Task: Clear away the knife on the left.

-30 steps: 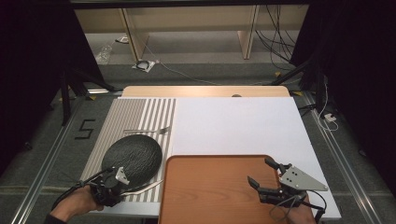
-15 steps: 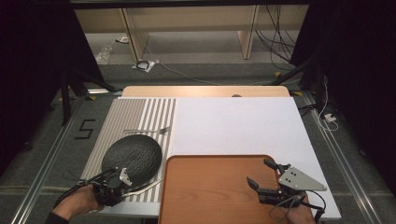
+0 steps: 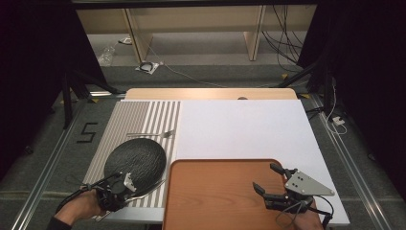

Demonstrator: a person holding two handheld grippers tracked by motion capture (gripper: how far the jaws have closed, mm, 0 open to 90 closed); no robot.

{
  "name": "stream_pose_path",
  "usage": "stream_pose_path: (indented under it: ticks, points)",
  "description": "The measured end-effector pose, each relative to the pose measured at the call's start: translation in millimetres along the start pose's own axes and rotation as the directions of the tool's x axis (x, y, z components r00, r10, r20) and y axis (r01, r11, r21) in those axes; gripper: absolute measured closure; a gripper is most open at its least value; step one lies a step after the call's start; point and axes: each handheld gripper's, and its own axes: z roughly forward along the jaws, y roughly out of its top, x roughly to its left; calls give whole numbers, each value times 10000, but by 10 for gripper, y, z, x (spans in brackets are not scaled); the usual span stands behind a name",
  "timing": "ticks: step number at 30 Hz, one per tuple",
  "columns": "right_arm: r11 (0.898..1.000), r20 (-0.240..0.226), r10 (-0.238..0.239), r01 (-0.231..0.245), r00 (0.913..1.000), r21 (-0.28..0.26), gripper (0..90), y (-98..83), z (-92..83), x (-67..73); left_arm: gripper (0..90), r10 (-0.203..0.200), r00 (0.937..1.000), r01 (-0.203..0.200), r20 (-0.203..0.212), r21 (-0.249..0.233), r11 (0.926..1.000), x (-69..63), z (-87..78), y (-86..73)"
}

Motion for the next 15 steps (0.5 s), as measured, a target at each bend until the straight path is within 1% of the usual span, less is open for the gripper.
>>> stream_pose_path:
  ticks: [6,11,15]
  points:
    - [10000,-21,42,-41,10000,70,195,-2,0,2,797,-38,10000,37,-85,-102,9999,-27,-38,-14]
    - [10000,-23,26,-26,10000,93,195,-3,4,5,799,75,10000,-76,-57,-112,9999,-63,-73,-11]
    - [10000,-29,29,-29,10000,90,195,-3,2,4,799,196,9998,-196,-7,-275,9994,-103,-111,6]
